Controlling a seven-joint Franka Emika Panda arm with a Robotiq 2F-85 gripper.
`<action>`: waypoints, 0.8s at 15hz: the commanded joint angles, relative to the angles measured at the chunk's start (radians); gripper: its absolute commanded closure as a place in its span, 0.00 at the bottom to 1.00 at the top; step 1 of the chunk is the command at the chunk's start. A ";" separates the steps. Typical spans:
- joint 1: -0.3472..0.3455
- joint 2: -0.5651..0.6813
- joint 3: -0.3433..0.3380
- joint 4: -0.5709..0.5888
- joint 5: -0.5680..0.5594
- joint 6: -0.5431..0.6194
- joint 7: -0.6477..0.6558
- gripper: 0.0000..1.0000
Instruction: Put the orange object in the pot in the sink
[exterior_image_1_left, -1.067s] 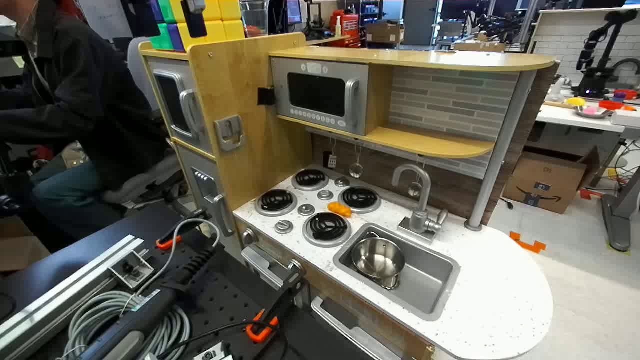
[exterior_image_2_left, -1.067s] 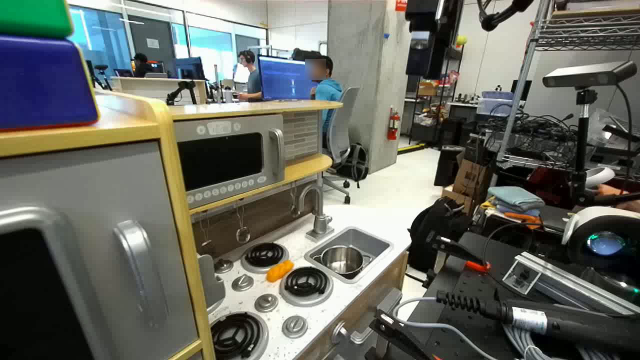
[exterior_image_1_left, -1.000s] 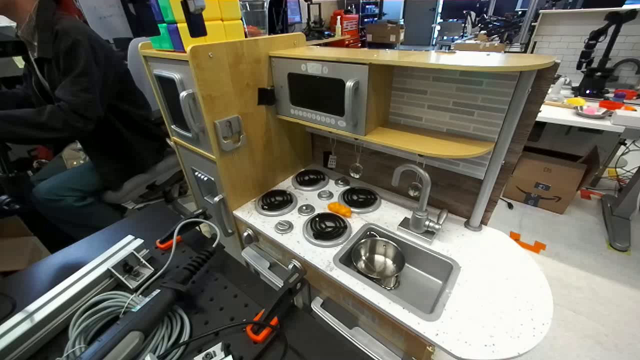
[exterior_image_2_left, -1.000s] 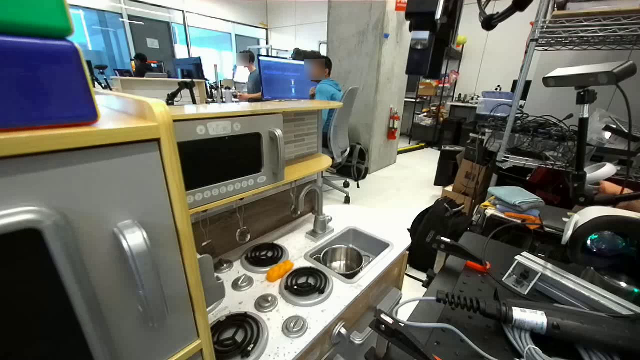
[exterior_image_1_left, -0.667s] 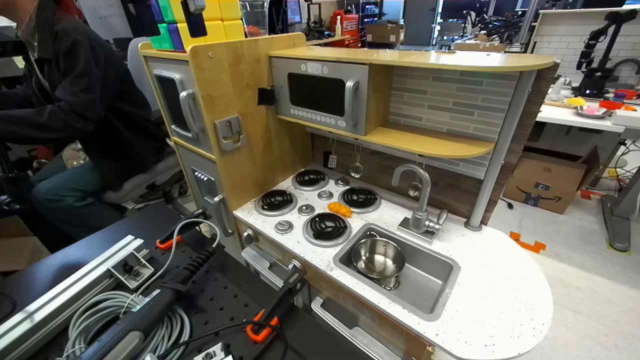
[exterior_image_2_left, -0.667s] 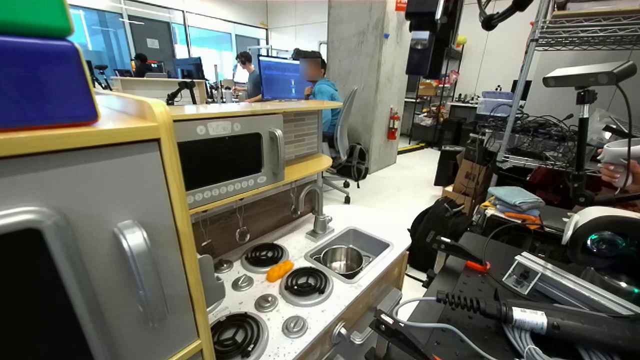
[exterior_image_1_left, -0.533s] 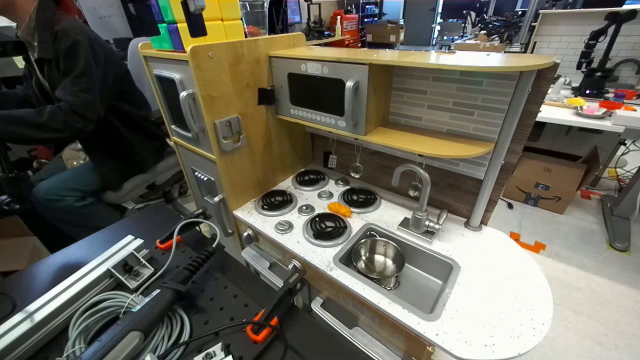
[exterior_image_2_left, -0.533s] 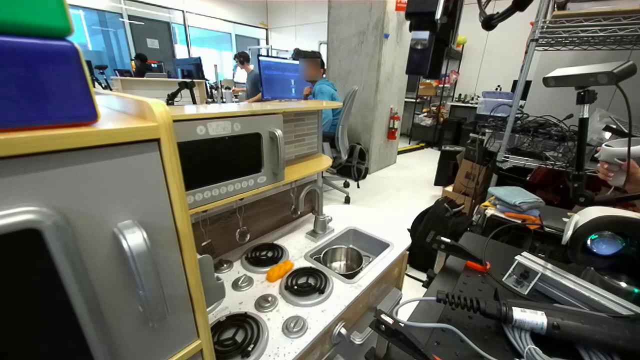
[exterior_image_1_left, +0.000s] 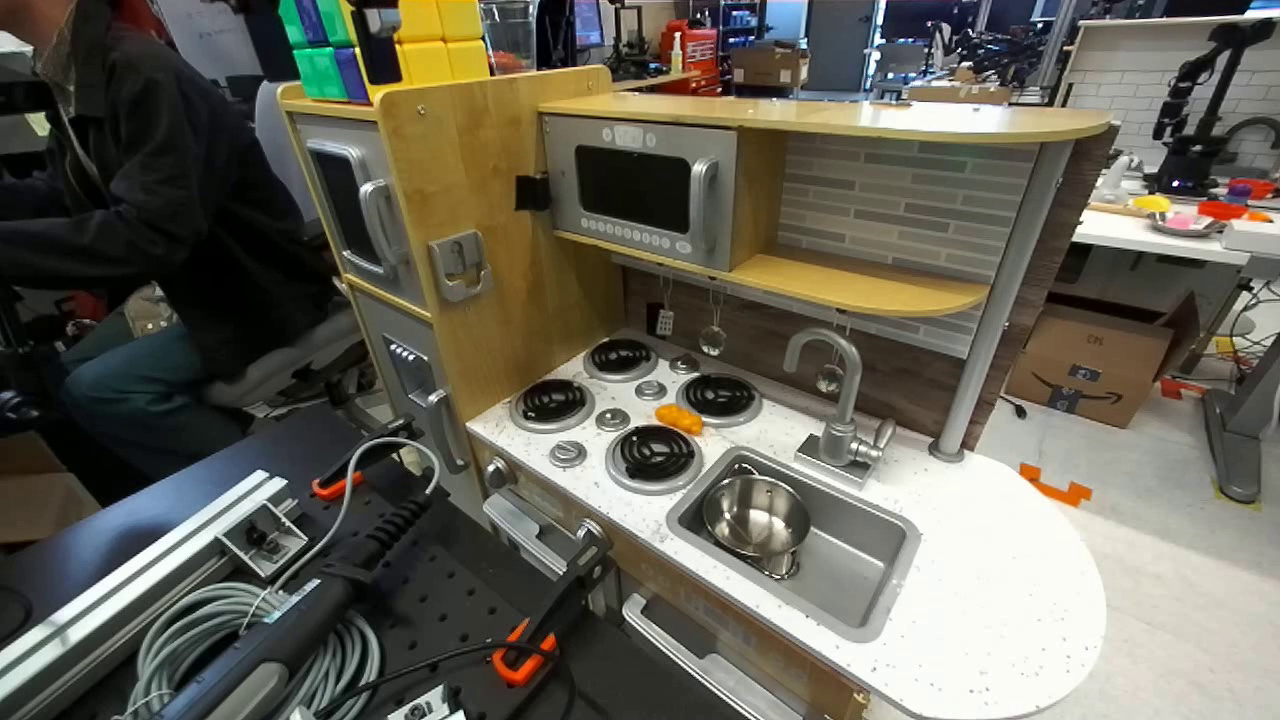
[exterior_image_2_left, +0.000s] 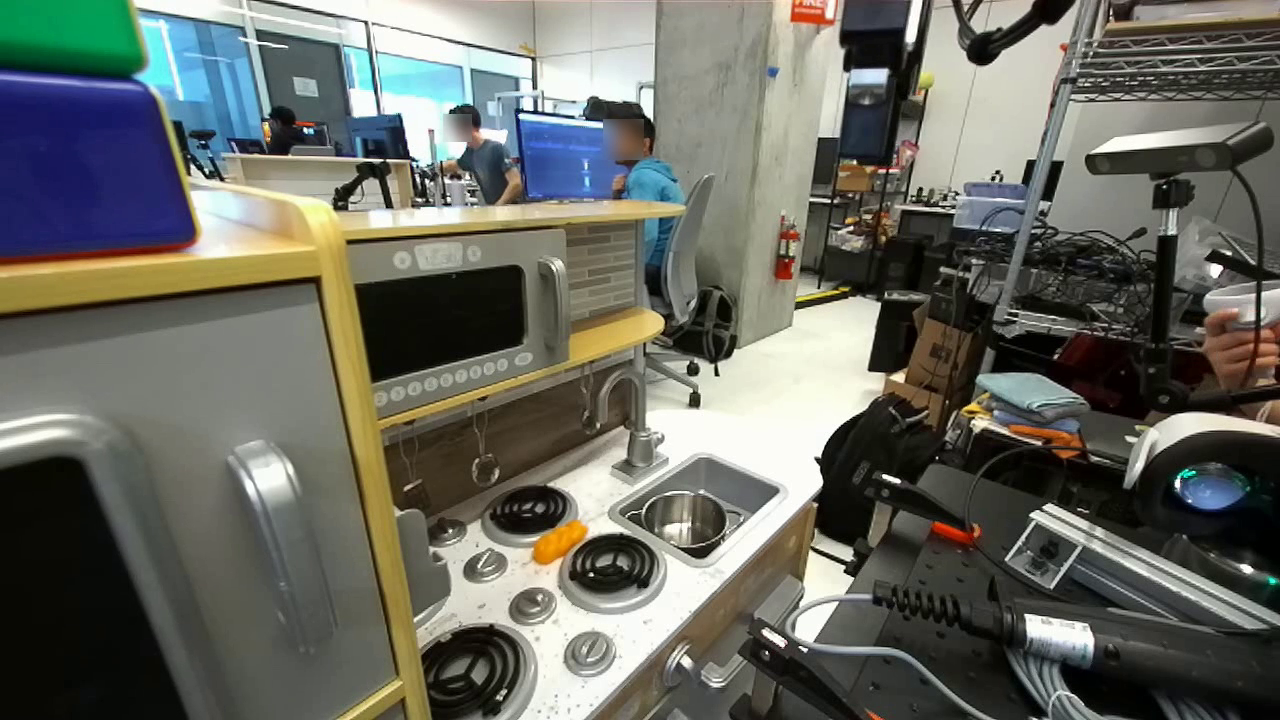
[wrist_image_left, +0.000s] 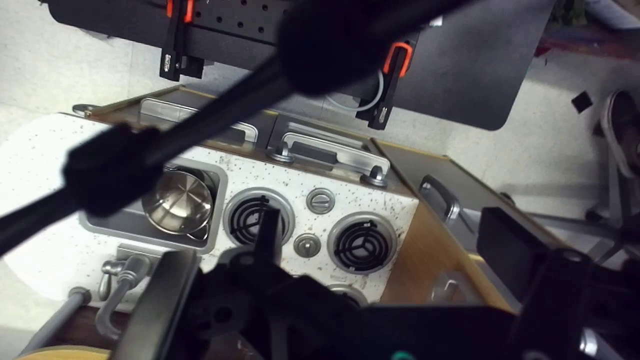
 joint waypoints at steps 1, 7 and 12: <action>0.037 -0.023 -0.066 -0.007 -0.001 -0.049 -0.210 0.00; 0.035 0.000 -0.160 -0.014 -0.085 -0.024 -0.580 0.00; 0.026 0.014 -0.196 -0.023 -0.138 -0.010 -0.857 0.00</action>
